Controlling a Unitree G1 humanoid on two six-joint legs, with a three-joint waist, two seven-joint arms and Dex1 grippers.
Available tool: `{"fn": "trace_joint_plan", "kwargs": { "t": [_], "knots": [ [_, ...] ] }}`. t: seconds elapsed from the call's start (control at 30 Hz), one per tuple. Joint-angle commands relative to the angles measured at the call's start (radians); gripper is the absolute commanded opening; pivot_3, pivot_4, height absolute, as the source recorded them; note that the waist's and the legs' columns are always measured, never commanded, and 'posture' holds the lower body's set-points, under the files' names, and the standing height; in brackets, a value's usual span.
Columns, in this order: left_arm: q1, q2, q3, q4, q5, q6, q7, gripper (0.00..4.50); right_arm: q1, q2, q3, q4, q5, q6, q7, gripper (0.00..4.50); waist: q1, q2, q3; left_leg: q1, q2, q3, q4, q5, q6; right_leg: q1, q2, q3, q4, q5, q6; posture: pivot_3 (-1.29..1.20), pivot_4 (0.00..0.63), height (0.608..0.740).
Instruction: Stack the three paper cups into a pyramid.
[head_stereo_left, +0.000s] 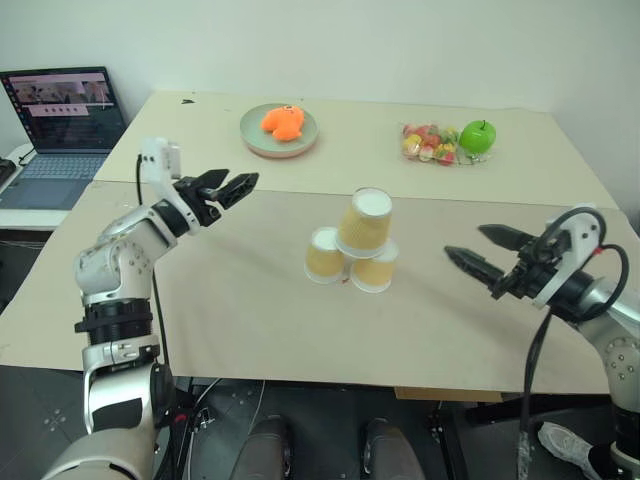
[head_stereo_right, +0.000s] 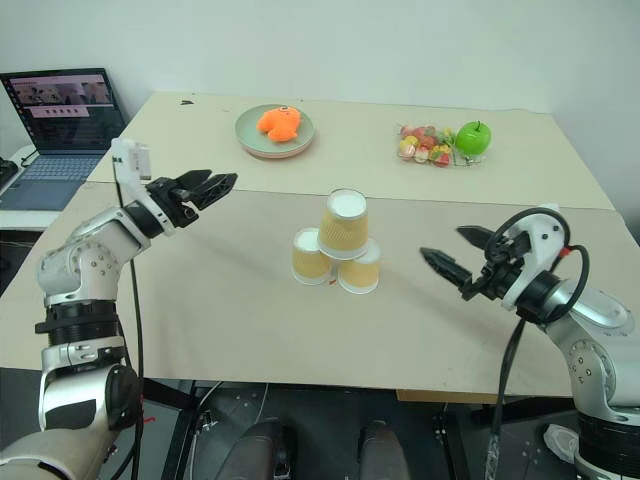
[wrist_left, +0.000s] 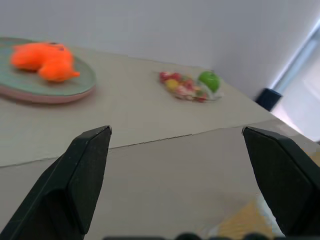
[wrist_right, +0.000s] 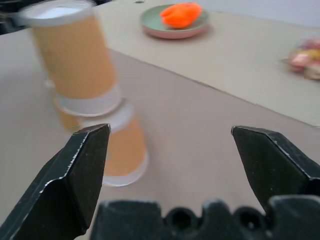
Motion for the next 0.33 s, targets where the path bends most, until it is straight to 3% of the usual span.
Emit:
{"fn": "trace_joint_plan", "kwargs": {
  "t": [0.03, 0.33],
  "knots": [
    [0.074, -0.029, 0.047, -0.118, -0.020, 0.007, 0.125, 4.47, 0.047, 0.046, -0.089, -0.004, -0.078, -0.065, -0.129, 4.50, 0.000, 0.000, 0.000, 0.000, 0.000, 0.000, 0.000, 0.000, 0.000, 0.000, 0.000, 0.000, 0.000, 0.000, 0.000, 0.00, 0.150, 0.676],
    [0.230, -0.099, 0.039, -0.183, 0.025, -0.077, 0.309, 4.47, 0.102, 0.184, -0.117, 0.020, -0.227, -0.165, -0.353, 4.50, -0.005, 0.001, 0.000, 0.002, 0.000, 0.001, 0.000, 0.000, -0.001, 0.000, 0.000, 0.001, 0.001, 0.000, 0.000, 0.00, 0.150, 0.676]
  ]
}}
